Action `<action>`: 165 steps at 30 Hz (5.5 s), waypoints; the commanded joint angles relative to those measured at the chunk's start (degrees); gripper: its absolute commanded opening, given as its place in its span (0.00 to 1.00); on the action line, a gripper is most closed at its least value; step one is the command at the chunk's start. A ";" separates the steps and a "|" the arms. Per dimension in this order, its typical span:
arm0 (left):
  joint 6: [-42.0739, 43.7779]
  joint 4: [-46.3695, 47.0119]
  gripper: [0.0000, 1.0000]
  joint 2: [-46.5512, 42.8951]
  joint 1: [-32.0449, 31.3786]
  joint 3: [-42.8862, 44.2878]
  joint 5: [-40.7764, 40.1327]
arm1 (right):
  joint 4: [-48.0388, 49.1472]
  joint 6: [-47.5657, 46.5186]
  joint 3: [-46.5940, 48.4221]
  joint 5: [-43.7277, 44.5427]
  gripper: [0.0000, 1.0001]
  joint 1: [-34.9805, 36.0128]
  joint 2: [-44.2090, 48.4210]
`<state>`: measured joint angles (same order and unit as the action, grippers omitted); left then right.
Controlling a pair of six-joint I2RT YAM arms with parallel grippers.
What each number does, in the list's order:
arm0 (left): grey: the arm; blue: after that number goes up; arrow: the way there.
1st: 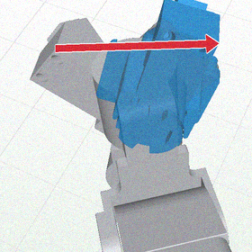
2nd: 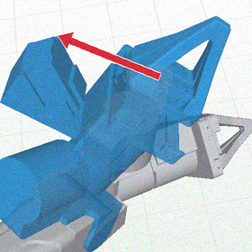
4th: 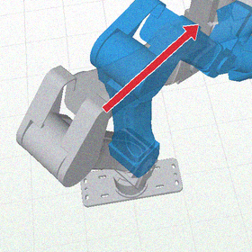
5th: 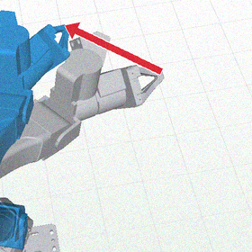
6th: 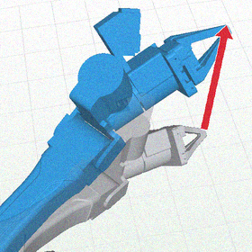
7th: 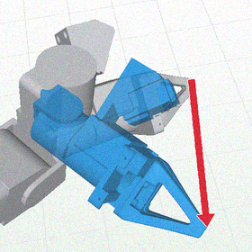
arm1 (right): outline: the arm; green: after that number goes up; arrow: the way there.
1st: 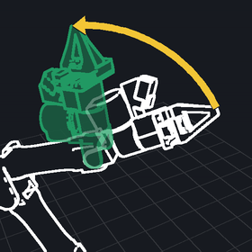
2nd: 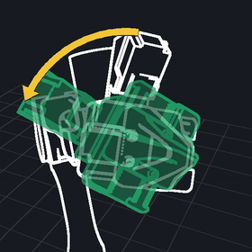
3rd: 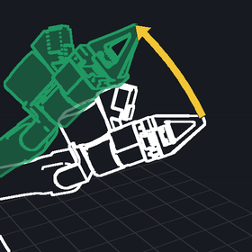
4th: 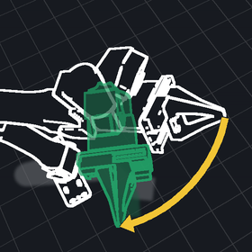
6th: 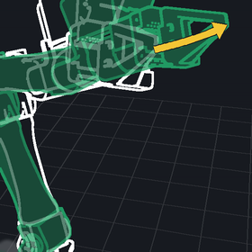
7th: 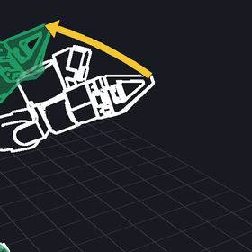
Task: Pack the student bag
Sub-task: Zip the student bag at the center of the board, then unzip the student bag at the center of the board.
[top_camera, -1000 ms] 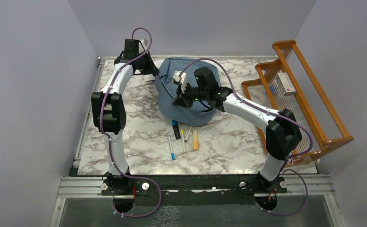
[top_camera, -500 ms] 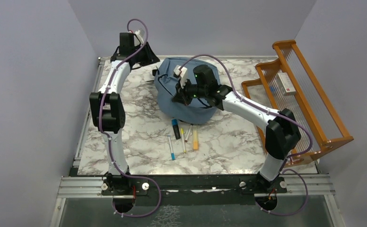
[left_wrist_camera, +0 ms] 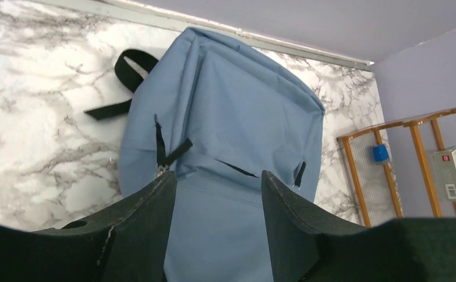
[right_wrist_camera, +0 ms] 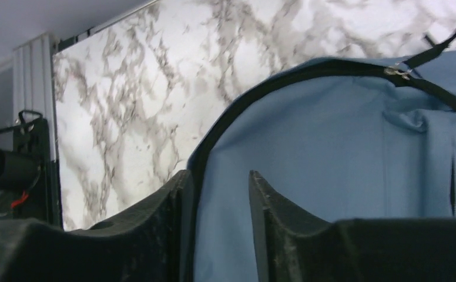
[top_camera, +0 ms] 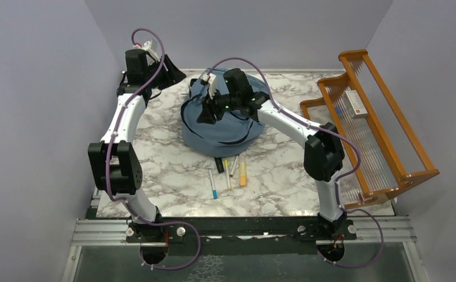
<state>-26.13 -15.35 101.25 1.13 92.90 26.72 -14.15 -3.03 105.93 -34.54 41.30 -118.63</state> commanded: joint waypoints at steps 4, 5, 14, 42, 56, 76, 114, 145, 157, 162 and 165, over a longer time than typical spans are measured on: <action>0.90 6.92 0.57 -12.01 -1.03 -20.02 -0.89 | 2.69 -1.17 -13.74 2.12 0.50 -0.08 10.94; 1.50 7.15 0.57 -13.18 -2.77 -21.47 -1.33 | 2.91 -1.18 -15.88 4.63 0.50 -0.08 12.78; 3.72 8.23 0.57 -19.13 -13.91 -27.62 -9.27 | 5.43 7.24 -32.00 32.70 0.48 -0.76 22.61; 27.53 -5.20 0.65 21.88 -33.53 17.56 -20.64 | 25.48 47.74 -47.75 20.16 0.72 -24.75 15.17; 30.74 -8.25 0.68 26.67 -36.19 19.48 -28.05 | 28.31 51.54 -47.51 17.64 0.35 -25.71 7.17; 33.26 -10.74 0.54 33.02 -39.47 24.34 -34.83 | 30.06 51.24 -48.02 12.09 0.11 -26.62 6.49; 27.25 -13.29 0.00 26.89 -35.58 25.89 -24.03 | 29.62 49.52 -48.25 10.41 0.11 -27.50 4.74; 26.94 -13.30 0.24 25.94 -34.61 22.68 -21.42 | 30.39 49.79 -48.66 9.17 0.11 -27.66 4.43; 26.92 -13.30 0.33 27.47 -34.44 23.16 -21.73 | 30.39 49.79 -48.33 8.64 0.11 -27.67 4.04; 27.03 -13.38 0.36 28.49 -34.41 24.18 -21.88 | 30.42 49.79 -48.28 8.53 0.11 -27.65 3.93; 27.22 -13.55 0.36 29.02 -34.44 24.56 -22.13 | 30.41 49.79 -48.20 8.49 0.11 -27.68 3.95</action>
<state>1.06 -28.91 129.97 -33.56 115.68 4.64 16.93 47.94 58.00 -24.53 13.78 -113.27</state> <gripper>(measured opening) 0.354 0.117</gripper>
